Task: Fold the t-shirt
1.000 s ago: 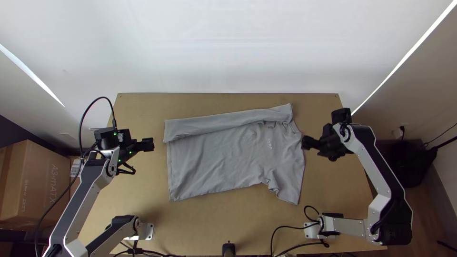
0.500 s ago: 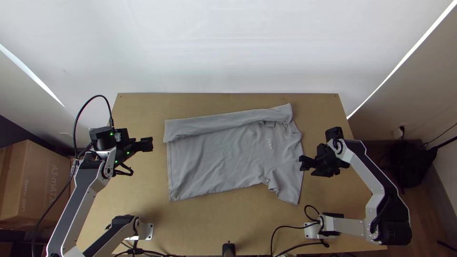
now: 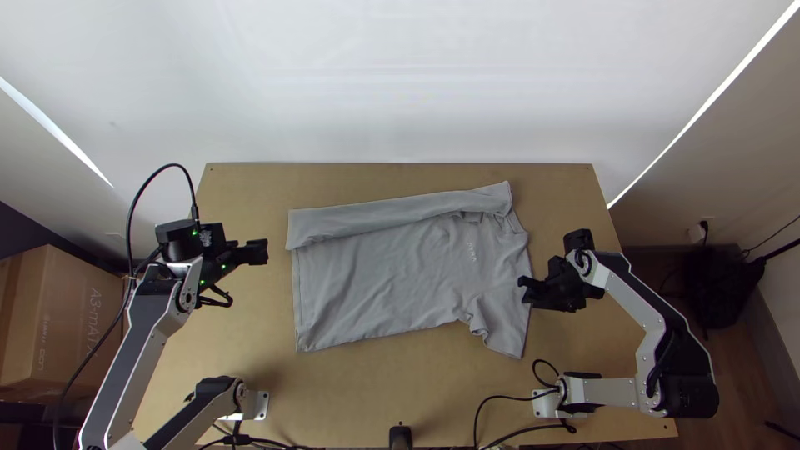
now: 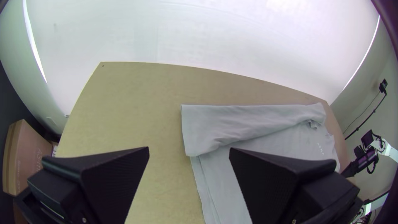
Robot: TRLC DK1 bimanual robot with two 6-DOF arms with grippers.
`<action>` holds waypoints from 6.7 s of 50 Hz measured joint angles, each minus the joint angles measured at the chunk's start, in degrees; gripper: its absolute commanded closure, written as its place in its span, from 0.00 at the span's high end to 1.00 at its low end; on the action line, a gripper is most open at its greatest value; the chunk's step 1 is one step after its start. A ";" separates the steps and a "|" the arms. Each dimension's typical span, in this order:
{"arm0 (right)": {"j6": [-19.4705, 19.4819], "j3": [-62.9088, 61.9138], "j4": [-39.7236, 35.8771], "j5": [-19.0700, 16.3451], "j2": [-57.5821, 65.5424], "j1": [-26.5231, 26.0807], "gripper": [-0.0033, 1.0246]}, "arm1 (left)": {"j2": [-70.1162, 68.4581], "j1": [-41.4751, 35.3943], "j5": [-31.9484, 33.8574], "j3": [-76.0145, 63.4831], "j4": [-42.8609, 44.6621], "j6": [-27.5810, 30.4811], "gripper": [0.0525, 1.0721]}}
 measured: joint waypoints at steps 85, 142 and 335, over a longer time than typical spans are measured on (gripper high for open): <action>-1.77 -1.27 2.80 -0.39 -1.16 -1.66 0.03 | 19.67 -35.34 -0.11 -5.25 -32.11 13.20 0.65; -9.35 10.01 -4.42 0.50 -3.21 -5.20 0.02 | 6.38 -21.29 1.68 -6.10 -26.56 20.17 0.02; 13.79 72.83 -3.15 -12.26 36.00 2.05 0.96 | 39.95 6.10 26.18 18.34 3.41 8.85 0.93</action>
